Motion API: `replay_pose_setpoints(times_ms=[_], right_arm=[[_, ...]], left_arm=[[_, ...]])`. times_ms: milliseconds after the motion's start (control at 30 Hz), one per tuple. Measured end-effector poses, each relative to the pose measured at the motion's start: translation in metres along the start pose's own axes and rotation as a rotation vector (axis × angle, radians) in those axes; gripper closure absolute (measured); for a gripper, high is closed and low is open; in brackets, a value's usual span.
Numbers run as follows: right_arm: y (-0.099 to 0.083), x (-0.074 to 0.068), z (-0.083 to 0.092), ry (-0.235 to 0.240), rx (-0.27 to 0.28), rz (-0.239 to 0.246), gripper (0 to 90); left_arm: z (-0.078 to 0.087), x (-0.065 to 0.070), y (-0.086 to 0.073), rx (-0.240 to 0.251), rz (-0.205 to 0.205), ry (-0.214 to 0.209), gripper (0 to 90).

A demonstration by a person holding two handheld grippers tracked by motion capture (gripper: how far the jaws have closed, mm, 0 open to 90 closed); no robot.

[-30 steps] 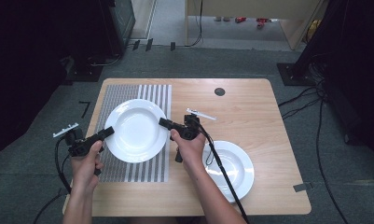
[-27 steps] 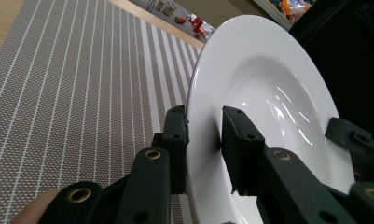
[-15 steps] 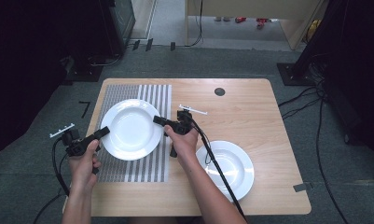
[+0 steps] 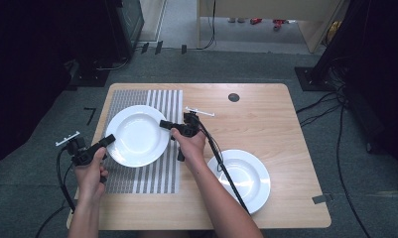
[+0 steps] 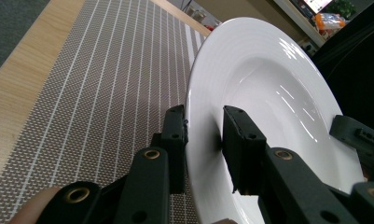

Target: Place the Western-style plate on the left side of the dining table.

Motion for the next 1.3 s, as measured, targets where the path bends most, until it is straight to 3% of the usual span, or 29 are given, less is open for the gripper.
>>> replay_pose_setpoints(times_ms=[267,867,1300], right_arm=[[0.001,0.008,-0.012,-0.007,-0.016,-0.011,82.6],[0.003,0.032,-0.044,-0.052,-0.033,-0.085,81.8],[0.007,0.044,-0.057,-0.074,-0.023,-0.092,81.8]], left_arm=[[-0.008,-0.009,-0.005,0.007,0.009,0.044,70.9],[-0.021,-0.022,-0.012,-0.01,0.027,0.089,70.3],[-0.033,-0.029,-0.014,-0.02,0.027,0.12,69.4]])
Point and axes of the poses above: each handheld gripper's, and its own axes: z roughly backward along the jaws, y roughly out of its top, x roughly to its right, the point moved 10 cm from there along -z, roughly forward along the jaws, and after that the axes turned 9 degrees about x, right-handed, at the moved point
